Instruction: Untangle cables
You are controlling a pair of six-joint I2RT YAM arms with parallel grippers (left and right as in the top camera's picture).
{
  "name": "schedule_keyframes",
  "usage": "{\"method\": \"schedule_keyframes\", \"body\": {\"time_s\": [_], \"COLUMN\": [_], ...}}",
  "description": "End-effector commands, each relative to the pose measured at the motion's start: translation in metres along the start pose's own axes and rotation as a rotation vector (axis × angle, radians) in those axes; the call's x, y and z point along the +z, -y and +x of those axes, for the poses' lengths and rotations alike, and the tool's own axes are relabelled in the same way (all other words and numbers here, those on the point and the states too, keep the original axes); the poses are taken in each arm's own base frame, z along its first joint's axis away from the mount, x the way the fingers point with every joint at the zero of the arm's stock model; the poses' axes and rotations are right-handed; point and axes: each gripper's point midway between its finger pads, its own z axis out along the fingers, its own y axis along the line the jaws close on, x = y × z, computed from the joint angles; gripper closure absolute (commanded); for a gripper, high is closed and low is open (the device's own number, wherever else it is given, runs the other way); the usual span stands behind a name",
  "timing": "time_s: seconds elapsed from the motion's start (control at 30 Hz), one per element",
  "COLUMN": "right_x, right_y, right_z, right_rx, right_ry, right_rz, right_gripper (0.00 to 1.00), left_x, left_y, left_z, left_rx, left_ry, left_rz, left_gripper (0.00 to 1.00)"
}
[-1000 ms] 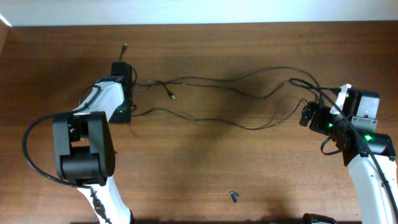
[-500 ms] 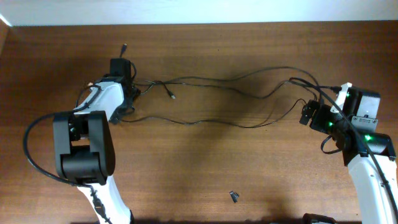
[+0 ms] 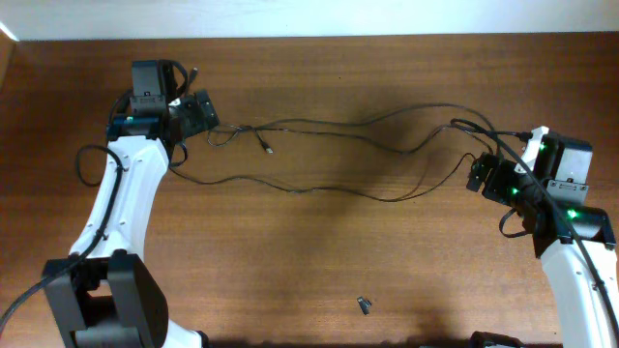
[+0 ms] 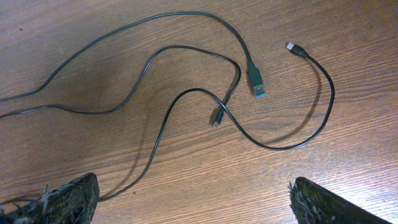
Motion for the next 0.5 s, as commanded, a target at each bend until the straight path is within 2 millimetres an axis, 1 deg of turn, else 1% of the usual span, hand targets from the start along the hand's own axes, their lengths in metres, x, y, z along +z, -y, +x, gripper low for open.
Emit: {"method": "schedule_keyframes", "body": {"time_s": [0.0,0.1,0.2,0.3,0.33,0.4,0.43,0.47], "right_x": [-0.003,-0.003,-0.003,-0.003,-0.003,-0.003,-0.003,-0.003], "right_y": [-0.002,-0.002,-0.002,-0.002,-0.002,-0.002,-0.002,-0.002], "right_z": [-0.007,-0.007,-0.007,-0.007,-0.007,-0.007,-0.007,-0.007], "right_rx": [-0.007,-0.007,-0.008,-0.008,-0.007,-0.008,-0.008,-0.008], "right_ry": [0.019,0.019,0.018,0.018,0.018,0.018,0.017,0.017], "right_rz": [-0.009,-0.009,-0.008,-0.008,-0.008,-0.008,-0.008,-0.008], "right_gripper": [0.01,0.01,0.01,0.01,0.01,0.01,0.01,0.01], "left_x": [-0.002,0.0,0.012,0.015,0.015,0.014,0.014,0.011], "left_y": [0.005,0.006,0.006,0.004,0.003,-0.001,0.005,0.024], "left_z": [-0.005,-0.004,0.004,0.008,0.01,0.022,0.026,0.031], "left_rx": [0.019,0.021,0.026,0.028,0.027,0.032,0.106,0.274], "left_ry": [0.013,0.011,-0.02,-0.037,-0.047,-0.095,-0.114,-0.124], "left_rz": [0.023,0.023,0.016,0.006,0.002,-0.011,0.031,0.153], "left_gripper": [0.01,0.01,0.01,0.01,0.01,0.01,0.01,0.01]}}
